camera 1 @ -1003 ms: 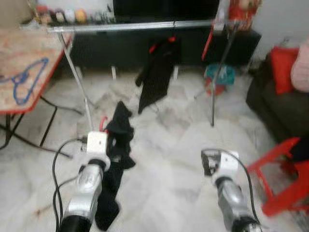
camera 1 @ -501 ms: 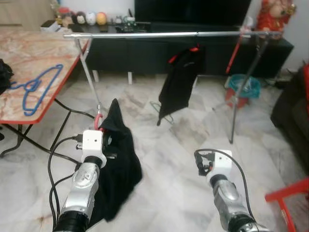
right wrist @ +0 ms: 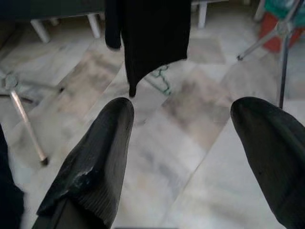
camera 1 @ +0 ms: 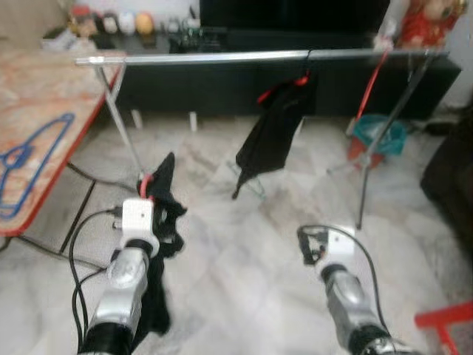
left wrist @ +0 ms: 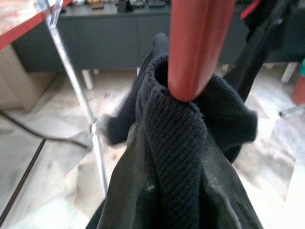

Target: Hang hanger

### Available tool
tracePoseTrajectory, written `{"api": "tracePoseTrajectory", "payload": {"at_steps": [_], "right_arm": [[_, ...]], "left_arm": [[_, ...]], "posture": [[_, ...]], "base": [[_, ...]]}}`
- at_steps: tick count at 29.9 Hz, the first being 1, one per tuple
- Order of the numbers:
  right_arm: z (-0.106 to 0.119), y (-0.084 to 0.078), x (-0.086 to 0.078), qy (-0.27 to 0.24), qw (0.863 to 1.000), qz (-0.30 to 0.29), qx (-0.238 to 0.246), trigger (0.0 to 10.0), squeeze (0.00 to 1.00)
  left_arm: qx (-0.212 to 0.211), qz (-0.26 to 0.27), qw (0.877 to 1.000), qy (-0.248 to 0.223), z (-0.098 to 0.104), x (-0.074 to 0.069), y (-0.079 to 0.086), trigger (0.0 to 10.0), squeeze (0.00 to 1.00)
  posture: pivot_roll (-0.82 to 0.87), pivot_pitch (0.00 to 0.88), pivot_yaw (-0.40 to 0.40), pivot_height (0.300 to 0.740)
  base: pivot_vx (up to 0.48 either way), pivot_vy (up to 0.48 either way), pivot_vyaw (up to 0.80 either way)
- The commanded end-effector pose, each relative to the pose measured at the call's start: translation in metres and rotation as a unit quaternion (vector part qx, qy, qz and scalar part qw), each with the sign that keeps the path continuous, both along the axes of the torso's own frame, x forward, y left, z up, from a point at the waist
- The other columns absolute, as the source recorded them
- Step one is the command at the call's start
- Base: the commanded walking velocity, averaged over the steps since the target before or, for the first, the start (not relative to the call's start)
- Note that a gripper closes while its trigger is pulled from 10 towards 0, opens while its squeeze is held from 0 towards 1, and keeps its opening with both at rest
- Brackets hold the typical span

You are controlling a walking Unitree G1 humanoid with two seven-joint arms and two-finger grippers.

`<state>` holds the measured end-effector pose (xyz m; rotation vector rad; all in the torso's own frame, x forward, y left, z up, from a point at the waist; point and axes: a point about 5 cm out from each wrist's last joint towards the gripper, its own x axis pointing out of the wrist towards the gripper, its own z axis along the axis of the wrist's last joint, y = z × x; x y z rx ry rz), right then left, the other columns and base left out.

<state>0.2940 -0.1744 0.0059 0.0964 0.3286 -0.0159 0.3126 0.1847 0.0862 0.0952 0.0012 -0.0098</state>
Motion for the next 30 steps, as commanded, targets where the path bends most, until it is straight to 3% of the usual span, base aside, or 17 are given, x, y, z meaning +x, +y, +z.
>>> {"api": "tracePoseTrajectory", "payload": {"at_steps": [1, 30], "right_arm": [[0.0005, 0.0097, 0.0016, -0.001, 1.0, 0.009, 0.007, 10.0, 0.0], [-0.0049, 0.0114, 0.0001, 0.029, 1.0, 0.002, 0.013, 10.0, 0.0]], "left_arm": [[0.011, 0.003, 1.0, -0.018, 0.0079, 0.0014, 0.0062, 10.0, 0.0], [0.01, -0.025, 1.0, -0.016, 0.0082, 0.0022, -0.0019, 10.0, 0.0]], "posture": [[0.01, 0.07, -0.035, 0.74], [0.01, 0.066, -0.034, 0.74]], "base": [[0.439, 0.0, 0.0], [0.443, 0.0, -0.04]]}}
